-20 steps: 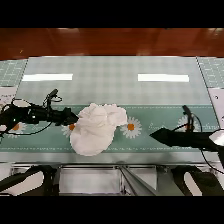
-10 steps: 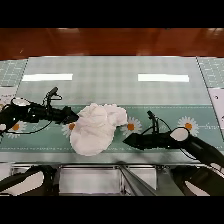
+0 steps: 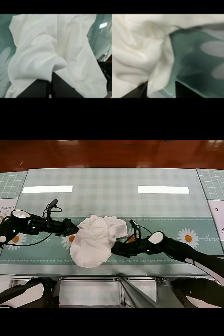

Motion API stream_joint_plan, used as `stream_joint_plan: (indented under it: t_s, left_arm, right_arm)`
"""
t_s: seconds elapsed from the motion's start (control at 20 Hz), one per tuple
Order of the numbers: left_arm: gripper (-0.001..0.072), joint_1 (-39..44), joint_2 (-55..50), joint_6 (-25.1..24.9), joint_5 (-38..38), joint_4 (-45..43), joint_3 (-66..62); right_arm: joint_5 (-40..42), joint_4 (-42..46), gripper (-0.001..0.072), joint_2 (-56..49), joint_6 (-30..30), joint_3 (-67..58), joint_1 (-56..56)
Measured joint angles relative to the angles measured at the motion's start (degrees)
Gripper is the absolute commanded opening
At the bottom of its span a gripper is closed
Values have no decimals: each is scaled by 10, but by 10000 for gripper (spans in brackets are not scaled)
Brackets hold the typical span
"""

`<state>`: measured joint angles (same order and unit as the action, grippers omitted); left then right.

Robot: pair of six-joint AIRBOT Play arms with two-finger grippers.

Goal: Fold the shirts.

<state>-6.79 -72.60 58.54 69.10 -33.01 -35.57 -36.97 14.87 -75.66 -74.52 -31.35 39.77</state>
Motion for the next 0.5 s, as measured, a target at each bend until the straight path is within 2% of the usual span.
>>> stream_joint_plan:
  t_s: [0.05, 0.1, 0.2, 0.5]
  left_arm:
    - [28, 0, 0, 0, 0, 0, 0]
    - [28, 0, 0, 0, -1, 0, 0]
    - [28, 0, 0, 0, -1, 0, 0]
    - [28, -8, 8, -5, 1, 0, -4]
  right_arm:
    - [5, -5, 401, -15, 1, -16, 10]
    - [9, -8, 331, -30, 2, -32, 20]
    - [19, -7, 23, -53, 4, -59, 39]
    - [9, 10, 23, -58, 26, -101, 54]
